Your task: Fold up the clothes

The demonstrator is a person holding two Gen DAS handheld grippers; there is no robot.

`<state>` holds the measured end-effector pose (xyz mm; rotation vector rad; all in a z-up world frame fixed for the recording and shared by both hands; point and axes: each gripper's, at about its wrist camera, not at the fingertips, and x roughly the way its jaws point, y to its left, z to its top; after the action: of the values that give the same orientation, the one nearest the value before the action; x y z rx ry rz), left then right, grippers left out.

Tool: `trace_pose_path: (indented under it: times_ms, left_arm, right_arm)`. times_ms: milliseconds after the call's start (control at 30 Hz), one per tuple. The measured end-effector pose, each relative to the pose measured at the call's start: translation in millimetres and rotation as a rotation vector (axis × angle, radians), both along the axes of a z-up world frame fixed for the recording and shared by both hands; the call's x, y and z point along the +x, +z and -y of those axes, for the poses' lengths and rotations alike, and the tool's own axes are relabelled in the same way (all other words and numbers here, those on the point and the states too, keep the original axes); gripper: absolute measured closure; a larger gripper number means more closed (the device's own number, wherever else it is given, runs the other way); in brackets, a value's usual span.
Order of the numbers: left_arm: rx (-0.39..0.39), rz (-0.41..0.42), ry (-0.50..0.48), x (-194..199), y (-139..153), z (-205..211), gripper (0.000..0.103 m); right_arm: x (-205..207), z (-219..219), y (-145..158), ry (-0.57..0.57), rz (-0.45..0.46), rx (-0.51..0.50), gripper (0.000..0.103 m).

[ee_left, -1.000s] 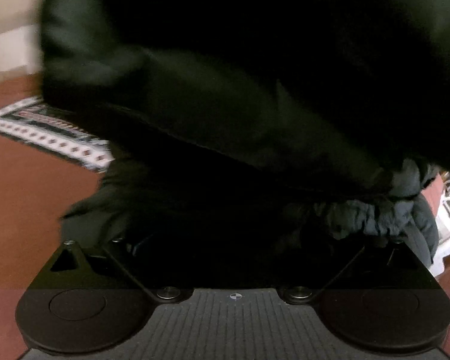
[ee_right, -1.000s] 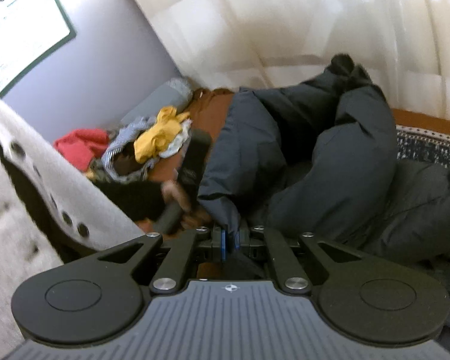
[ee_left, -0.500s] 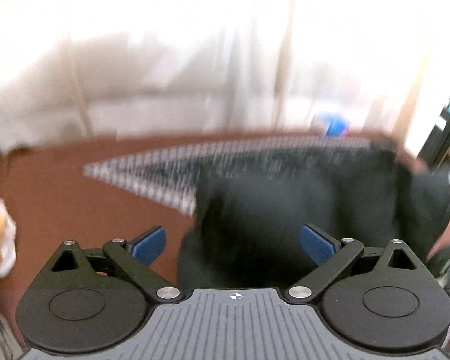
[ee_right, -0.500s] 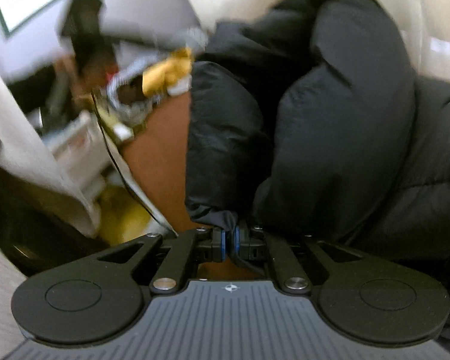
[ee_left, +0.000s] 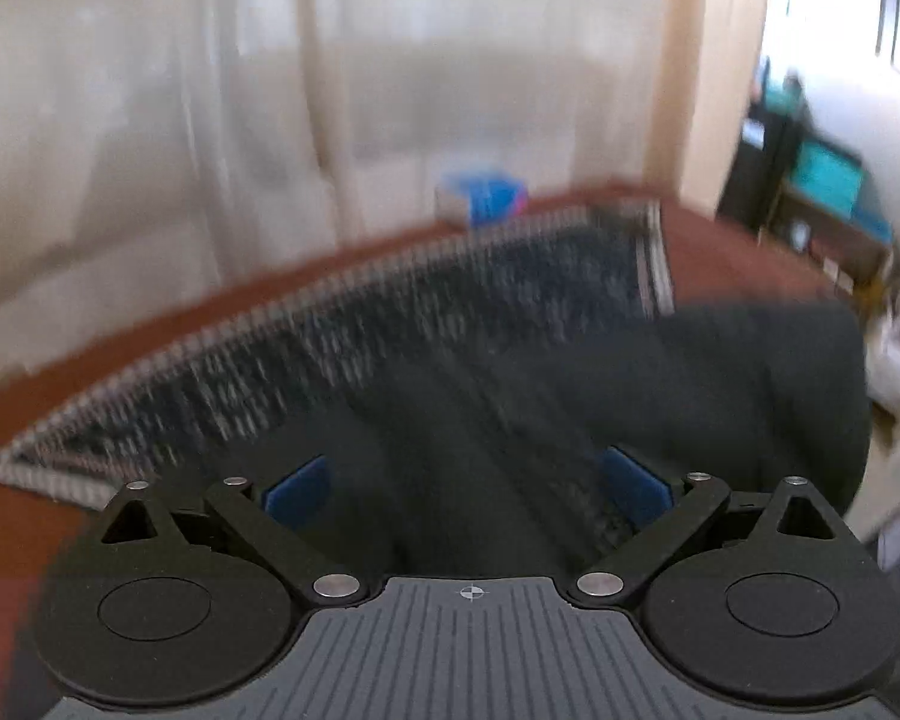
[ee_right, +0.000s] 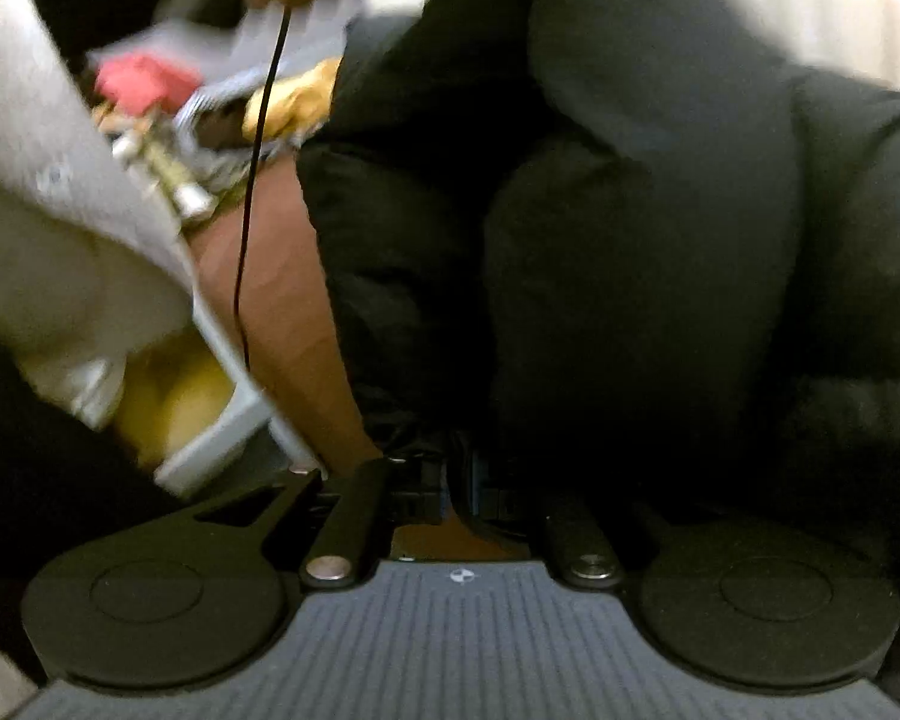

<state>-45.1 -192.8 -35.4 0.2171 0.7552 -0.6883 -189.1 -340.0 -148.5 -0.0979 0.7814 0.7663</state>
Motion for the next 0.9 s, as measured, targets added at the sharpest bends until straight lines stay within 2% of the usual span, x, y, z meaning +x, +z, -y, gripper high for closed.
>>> trace_pose_path:
  times_ms: [67,100,133,167,200,333,433,500,533,600,700,800,900]
  left_arm:
    - [-0.011,-0.018,0.009,-3,-18,-1,0.003]
    - [-0.019,-0.018,0.015,-5,-20,-2,0.003]
    - [-0.025,-0.019,0.022,-7,-20,-3,0.003]
    - [-0.027,-0.019,0.025,-7,-20,-3,0.003]
    - [-0.029,-0.019,0.028,-7,-20,-4,0.003]
    - [-0.024,-0.010,0.020,-9,-22,-9,0.003]
    - [-0.005,0.020,-0.030,-24,-24,-14,0.002]
    - [0.007,0.037,-0.052,-31,-29,-16,0.002]
    - [0.011,0.041,-0.058,-34,-32,-17,0.002]
    - [0.011,0.045,-0.057,-40,-39,-20,0.001]
    - [0.038,0.071,-0.057,-48,-55,-21,0.001]
    - [0.091,0.121,-0.072,-57,-75,-16,0.001]
    - [0.111,0.148,-0.071,-60,-90,-10,0.001]
  right_arm:
    - [-8,11,13,-0.059,0.001,0.031,0.084]
    - [-13,16,21,-0.082,-0.002,0.044,0.072]
    - [-18,20,30,-0.094,-0.007,0.054,0.065]
    - [-25,26,41,-0.101,-0.005,0.073,0.051]
    - [-32,31,52,-0.109,-0.003,0.091,0.048]
    - [-48,64,102,-0.190,0.057,0.145,0.047]
    - [-45,88,142,-0.364,0.194,0.180,0.047]
    - [-32,83,155,-0.478,0.285,0.140,0.046]
    - [-23,74,153,-0.536,0.319,0.116,0.045]
    - [2,57,134,-0.686,0.349,0.093,0.033]
    - [33,27,88,-0.838,0.339,-0.017,0.032]
    - [42,2,35,-0.839,0.344,-0.172,0.020]
    - [41,-7,1,-0.807,0.421,-0.258,0.020]
